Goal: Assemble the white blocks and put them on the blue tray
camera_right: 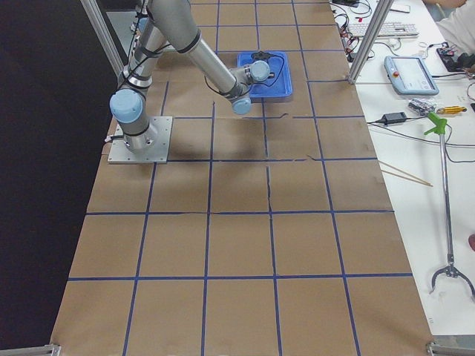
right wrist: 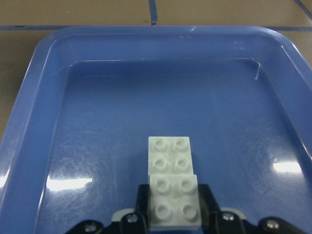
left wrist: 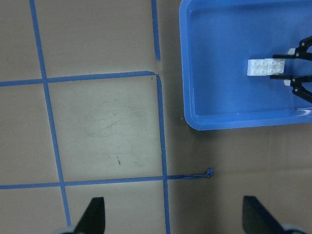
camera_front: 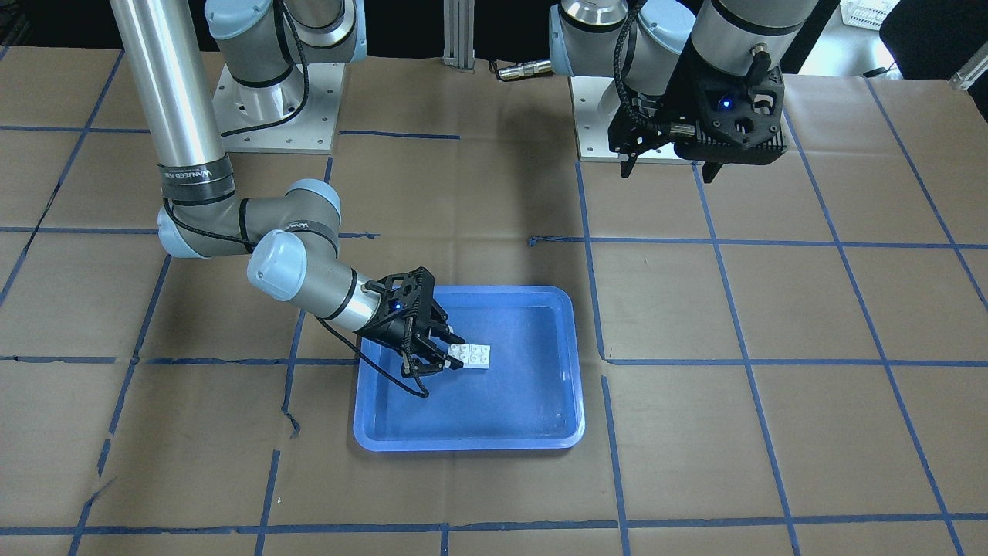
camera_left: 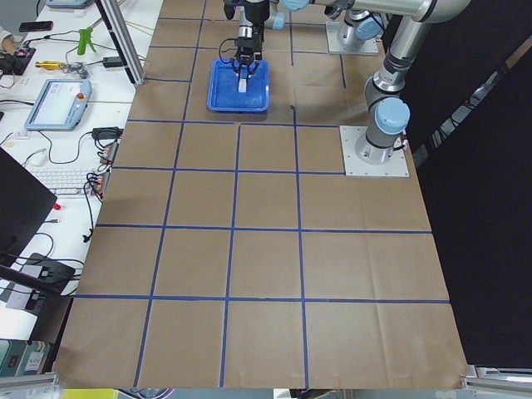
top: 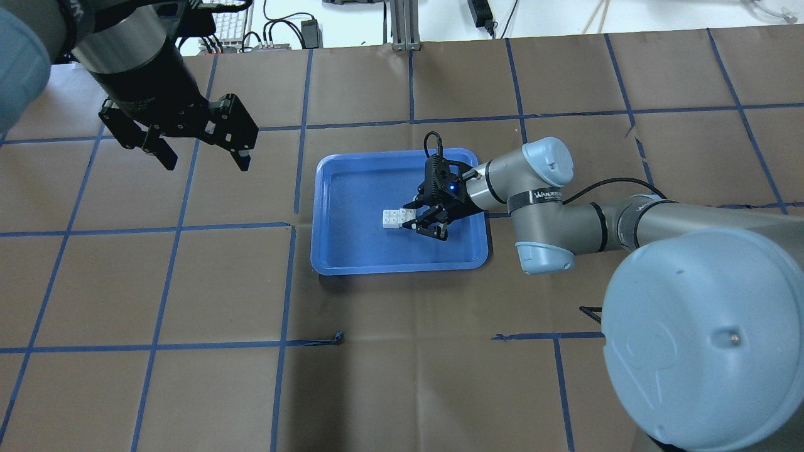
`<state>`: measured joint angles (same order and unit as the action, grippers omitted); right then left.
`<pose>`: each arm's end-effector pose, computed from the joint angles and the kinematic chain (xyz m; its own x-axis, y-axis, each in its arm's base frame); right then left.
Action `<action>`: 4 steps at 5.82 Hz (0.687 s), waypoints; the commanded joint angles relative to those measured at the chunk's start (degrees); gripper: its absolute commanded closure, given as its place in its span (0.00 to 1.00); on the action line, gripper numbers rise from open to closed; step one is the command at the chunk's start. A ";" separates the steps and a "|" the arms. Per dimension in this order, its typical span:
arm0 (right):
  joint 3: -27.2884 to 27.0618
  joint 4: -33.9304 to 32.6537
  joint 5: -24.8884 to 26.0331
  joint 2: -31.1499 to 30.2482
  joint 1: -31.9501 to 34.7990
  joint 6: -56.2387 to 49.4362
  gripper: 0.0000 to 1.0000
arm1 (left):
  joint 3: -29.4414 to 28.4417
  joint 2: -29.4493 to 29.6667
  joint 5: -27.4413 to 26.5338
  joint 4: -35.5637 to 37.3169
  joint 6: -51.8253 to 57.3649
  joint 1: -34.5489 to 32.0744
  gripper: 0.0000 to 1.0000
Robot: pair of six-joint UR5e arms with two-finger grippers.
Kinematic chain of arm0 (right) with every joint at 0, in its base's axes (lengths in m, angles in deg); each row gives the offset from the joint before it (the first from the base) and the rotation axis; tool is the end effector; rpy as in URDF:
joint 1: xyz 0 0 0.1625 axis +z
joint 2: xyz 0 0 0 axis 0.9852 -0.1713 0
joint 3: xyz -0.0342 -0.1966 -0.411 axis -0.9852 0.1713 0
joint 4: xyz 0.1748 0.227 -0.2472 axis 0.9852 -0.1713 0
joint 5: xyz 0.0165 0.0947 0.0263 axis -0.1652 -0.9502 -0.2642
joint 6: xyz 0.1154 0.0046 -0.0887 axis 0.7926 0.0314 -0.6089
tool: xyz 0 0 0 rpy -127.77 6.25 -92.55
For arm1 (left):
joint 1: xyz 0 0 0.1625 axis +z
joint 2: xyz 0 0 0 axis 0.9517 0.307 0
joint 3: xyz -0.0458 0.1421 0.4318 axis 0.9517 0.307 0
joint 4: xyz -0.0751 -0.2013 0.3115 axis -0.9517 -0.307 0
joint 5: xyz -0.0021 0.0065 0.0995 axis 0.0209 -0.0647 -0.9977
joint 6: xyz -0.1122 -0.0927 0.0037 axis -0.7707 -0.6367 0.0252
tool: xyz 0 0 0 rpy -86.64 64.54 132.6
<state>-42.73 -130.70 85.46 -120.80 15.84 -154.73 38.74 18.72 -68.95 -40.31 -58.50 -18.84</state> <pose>0.2912 -0.5343 0.1660 -0.0680 -0.9955 0.0667 -0.7064 0.0008 -0.7078 -0.1389 -0.4379 0.4929 -0.9981 0.0603 -0.0089 0.0596 0.9959 0.0680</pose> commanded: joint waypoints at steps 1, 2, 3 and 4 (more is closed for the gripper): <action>0.00 0.00 -0.17 0.00 0.00 0.00 0.60 | 0.00 -0.09 -0.02 0.00 0.01 0.00 0.01; 0.00 0.00 -0.17 0.00 0.00 0.00 0.57 | 0.09 -0.09 -0.02 0.00 0.01 0.00 0.01; 0.00 0.00 -0.26 0.09 0.00 0.00 0.53 | 0.09 -0.09 -0.02 0.00 0.01 0.00 0.01; 0.00 0.00 -0.26 0.09 0.00 0.00 0.52 | 0.18 -0.18 -0.02 0.00 0.01 0.00 0.01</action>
<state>-42.73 -130.70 85.22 -120.73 15.84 -154.73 38.86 18.59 -68.97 -40.31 -58.50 -18.84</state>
